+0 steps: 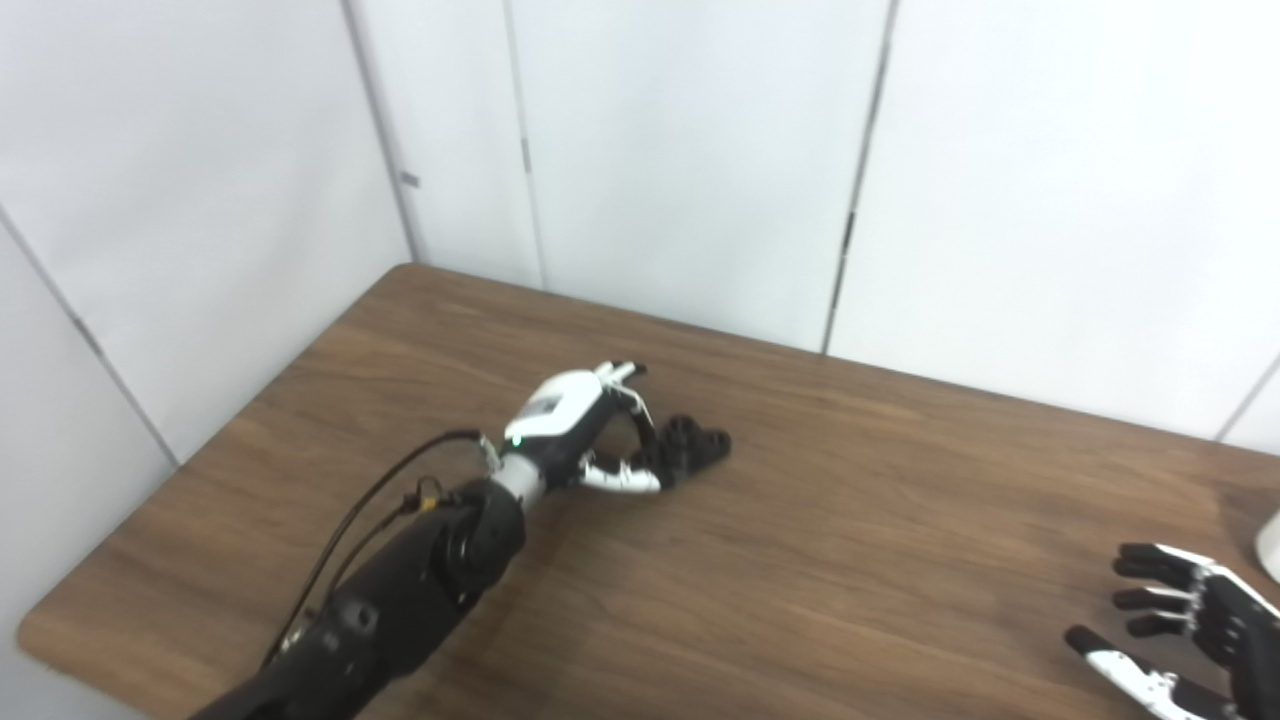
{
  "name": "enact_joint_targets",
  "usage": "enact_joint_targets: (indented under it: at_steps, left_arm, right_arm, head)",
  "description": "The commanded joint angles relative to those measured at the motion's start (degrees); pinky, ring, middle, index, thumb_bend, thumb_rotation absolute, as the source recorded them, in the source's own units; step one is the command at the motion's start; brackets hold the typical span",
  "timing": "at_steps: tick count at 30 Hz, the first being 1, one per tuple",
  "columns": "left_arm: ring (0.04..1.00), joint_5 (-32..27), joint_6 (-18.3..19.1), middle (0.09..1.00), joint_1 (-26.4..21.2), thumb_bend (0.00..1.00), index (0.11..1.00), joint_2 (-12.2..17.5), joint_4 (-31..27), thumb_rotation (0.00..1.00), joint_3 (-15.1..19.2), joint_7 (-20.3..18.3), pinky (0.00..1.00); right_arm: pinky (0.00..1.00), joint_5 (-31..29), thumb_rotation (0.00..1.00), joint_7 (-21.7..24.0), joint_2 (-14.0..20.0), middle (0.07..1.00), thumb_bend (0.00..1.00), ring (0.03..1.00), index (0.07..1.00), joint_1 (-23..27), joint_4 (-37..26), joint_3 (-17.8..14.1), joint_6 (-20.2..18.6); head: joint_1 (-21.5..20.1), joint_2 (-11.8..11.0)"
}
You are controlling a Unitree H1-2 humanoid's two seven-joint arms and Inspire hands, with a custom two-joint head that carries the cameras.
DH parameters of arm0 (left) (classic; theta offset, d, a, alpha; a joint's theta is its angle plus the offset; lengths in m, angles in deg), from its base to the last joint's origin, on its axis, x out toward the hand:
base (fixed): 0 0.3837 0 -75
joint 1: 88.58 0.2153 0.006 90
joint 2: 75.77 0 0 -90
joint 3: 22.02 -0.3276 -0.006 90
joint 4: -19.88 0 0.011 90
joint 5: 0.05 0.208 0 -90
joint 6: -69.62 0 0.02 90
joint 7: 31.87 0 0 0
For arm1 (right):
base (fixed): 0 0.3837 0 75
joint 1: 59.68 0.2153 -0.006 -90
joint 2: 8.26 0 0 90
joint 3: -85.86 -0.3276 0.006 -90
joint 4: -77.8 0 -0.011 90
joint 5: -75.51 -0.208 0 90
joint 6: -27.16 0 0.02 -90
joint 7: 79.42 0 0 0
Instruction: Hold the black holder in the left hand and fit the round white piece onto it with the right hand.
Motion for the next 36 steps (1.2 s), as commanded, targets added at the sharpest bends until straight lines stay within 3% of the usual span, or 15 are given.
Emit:
enact_joint_targets:
  at_steps: [1, 8, 13, 18, 26, 28, 29, 31, 32, 34, 35, 36]
  left_arm:
    - [1.000, 1.7, -3.3, 0.972, 1.3, 0.52, 0.486, -1.2, -2.1, 0.06, -3.4, -4.1, 1.00]
    - [1.000, 0.2, -9.0, 0.977, 2.6, 0.52, 0.488, -2.2, -6.3, 0.06, -7.8, -8.7, 0.98]
    - [1.000, -0.6, -10.9, 0.985, 2.9, 0.52, 0.489, -2.7, -7.9, 0.06, -11.0, -13.8, 0.97]
    - [1.000, 0.0, -14.1, 0.978, 2.6, 0.52, 0.489, -3.1, -6.6, 0.06, -13.7, -16.3, 0.94]
    - [1.000, 3.0, -15.2, 0.993, 2.3, 0.52, 0.489, -2.7, -6.1, 0.06, -15.5, -16.7, 0.93]
    - [1.000, 4.0, -17.1, 0.984, 2.0, 0.52, 0.489, -2.2, -4.8, 0.06, -15.6, -15.6, 0.90]
    - [1.000, 4.5, -17.8, 0.981, 1.9, 0.52, 0.489, -2.0, -4.3, 0.06, -15.5, -15.3, 0.89]
    - [1.000, 5.2, -18.7, 0.975, 1.8, 0.52, 0.489, -1.4, -3.6, 0.06, -15.2, -15.0, 0.88]
    - [1.000, 5.6, -19.2, 0.969, 1.8, 0.52, 0.489, -1.1, -3.5, 0.06, -15.0, -14.9, 0.88]
    - [0.998, 6.7, -19.9, 0.960, 1.9, 0.52, 0.489, 0.0, -3.5, 0.06, -14.8, -15.1, 0.87]
    - [0.994, 7.1, -20.1, 0.955, 1.9, 0.52, 0.490, 0.3, -3.5, 0.05, -14.8, -15.2, 0.87]
    - [0.989, 7.4, -20.6, 0.950, 1.9, 0.52, 0.490, 0.7, -3.4, 0.05, -14.7, -15.0, 0.86]
  right_arm:
    - [0.48, 0.1, 0.00, -0.6, 0.6, 0.658, 0.55, 0.571, 0.654, 1.7, -0.1, 0.1, 3.9]
    - [0.46, 1.6, 0.00, -1.7, 0.5, 0.653, 0.57, 0.557, 0.650, 2.5, 3.0, 0.1, 7.7]
    - [0.46, 2.7, 0.00, -2.6, -0.2, 0.659, 0.57, 0.559, 0.647, 2.5, 3.4, 0.4, 8.2]
    - [0.45, 3.5, 0.00, -3.2, -1.0, 0.656, 0.56, 0.549, 0.646, 2.2, 2.7, 0.8, 7.8]
    - [0.47, 3.9, 0.00, -3.3, -1.7, 0.660, 0.55, 0.563, 0.650, 1.3, -0.3, 0.4, 6.4]
    - [0.46, 4.1, 0.00, -3.0, -1.4, 0.658, 0.55, 0.552, 0.647, 1.6, -1.7, 0.2, 6.1]
    - [0.45, 4.8, 0.00, -2.5, -0.8, 0.659, 0.54, 0.547, 0.647, 1.9, -3.5, 0.0, 4.7]
    - [0.45, 7.5, 0.00, -1.0, 0.3, 0.675, 0.55, 0.564, 0.657, 2.9, -7.4, -0.4, -0.1]
    - [0.43, 9.3, 0.00, -0.3, 0.7, 0.676, 0.55, 0.558, 0.664, 3.5, -9.3, -0.5, -2.9]
    - [0.40, 15.9, 0.02, 1.7, 2.4, 0.678, 0.56, 0.540, 0.684, 5.8, -12.5, -0.2, -9.0]
    - [0.41, 18.3, 0.03, 2.3, 3.0, 0.682, 0.57, 0.546, 0.694, 6.6, -13.3, 0.1, -10.9]
    - [0.43, 22.6, 0.06, 3.8, 4.4, 0.694, 0.58, 0.569, 0.702, 7.9, -14.1, 0.8, -13.5]
  head:
    - [-1.2, 0.3]
    - [-7.0, 1.4]
    - [-12.1, 2.6]
    - [-15.9, 3.5]
    - [-22.4, 4.4]
    - [-26.3, 4.1]
    - [-26.9, 4.1]
    - [-34.0, 3.0]
    - [-34.0, 3.0]
    - [-42.2, 0.7]
    - [-42.2, 0.7]
    - [-45.5, -0.4]
